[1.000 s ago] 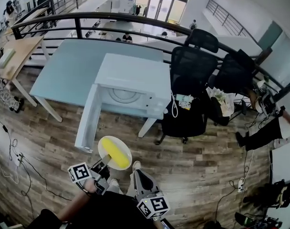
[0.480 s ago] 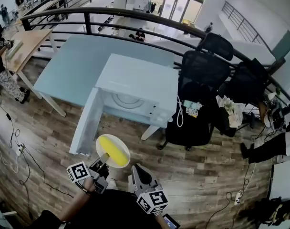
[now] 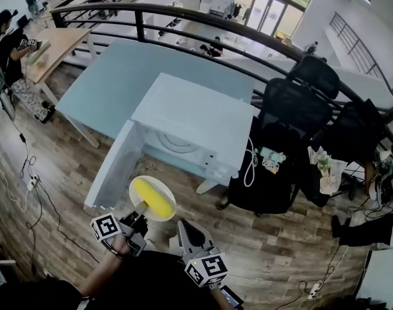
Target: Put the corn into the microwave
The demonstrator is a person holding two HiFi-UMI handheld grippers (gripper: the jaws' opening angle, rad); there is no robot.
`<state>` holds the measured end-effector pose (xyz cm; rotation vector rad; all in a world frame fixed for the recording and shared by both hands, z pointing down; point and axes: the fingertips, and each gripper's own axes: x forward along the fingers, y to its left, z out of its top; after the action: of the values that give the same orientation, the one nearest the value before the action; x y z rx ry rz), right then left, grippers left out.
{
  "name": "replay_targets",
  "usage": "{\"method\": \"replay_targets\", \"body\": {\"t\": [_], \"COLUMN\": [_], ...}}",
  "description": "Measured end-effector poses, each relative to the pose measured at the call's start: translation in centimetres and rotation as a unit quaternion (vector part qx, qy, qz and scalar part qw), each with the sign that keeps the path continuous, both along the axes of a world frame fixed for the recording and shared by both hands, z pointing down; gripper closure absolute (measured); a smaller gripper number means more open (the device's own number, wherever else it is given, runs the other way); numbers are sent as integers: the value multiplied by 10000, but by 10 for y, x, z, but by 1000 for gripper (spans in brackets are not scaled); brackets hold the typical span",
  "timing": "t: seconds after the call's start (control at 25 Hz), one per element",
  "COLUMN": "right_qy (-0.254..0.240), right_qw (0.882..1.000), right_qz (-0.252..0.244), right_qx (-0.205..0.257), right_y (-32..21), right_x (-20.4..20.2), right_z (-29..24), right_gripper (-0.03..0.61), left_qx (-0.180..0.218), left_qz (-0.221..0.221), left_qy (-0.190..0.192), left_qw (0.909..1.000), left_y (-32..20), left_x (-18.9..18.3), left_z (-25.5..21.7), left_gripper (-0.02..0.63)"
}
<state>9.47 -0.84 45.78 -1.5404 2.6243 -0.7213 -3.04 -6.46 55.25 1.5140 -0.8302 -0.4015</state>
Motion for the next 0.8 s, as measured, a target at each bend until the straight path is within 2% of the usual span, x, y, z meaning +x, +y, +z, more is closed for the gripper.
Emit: {"method": "replay_targets", "body": {"t": [0.36, 0.8], "right_qy": [7, 85], "right_qw": [9984, 9954], "right_qz": [-557, -951], "right_qx": [92, -5], "right_y": [-29, -50], "right_x": [32, 29], "right_z": [5, 13], "right_gripper": [571, 571], "left_qx": [-25, -16], "left_qz": [-628, -887], "left_qy": [-74, 68], "left_qw": [9980, 9960], "left_y": [-24, -70], "left_x": [20, 32], "left_z": [6, 29], "left_gripper": [580, 580]}}
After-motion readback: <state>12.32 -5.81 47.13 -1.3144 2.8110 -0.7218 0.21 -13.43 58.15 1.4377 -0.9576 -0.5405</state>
